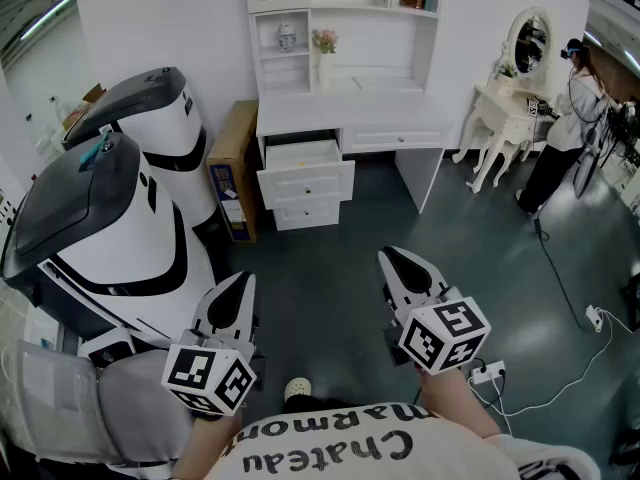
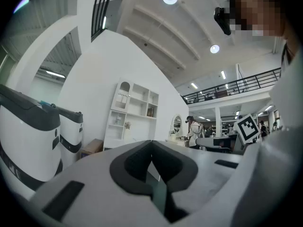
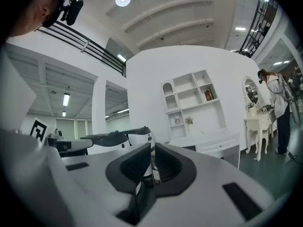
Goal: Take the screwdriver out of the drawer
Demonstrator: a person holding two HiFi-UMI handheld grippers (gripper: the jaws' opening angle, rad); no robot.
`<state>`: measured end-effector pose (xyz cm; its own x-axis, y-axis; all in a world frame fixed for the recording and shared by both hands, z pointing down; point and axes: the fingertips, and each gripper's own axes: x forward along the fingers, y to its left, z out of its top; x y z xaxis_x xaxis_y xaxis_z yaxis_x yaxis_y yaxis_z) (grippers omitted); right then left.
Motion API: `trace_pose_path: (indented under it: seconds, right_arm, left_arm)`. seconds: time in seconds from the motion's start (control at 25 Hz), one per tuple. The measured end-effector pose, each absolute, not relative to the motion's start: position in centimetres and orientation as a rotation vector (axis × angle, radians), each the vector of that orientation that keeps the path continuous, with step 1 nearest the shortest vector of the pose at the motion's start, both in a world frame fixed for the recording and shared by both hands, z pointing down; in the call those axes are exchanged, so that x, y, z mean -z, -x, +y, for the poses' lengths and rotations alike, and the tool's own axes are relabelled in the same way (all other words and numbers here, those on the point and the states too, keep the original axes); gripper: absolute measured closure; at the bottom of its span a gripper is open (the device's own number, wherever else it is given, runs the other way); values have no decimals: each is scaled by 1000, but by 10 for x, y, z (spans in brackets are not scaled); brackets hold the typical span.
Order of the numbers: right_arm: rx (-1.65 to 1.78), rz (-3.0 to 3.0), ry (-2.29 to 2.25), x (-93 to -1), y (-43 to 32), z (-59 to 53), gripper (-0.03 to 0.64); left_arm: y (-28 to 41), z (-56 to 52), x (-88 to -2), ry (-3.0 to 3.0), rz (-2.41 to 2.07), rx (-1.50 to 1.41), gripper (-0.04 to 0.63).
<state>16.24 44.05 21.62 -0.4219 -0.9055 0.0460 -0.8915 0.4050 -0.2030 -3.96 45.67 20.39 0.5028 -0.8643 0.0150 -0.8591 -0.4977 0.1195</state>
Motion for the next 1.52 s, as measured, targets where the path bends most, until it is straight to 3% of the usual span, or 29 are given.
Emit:
trace_pose_path:
  seconds: [0.92,1.52]
  right_arm:
    - [480,2553,1699,-270,-169,448,568]
    - [469,2472,1700,-244,-144,318,568]
  left_arm:
    - [40,454,-257,-2534,-1438,13,572]
    - [55,305,-223,-2617,-1341,53,572]
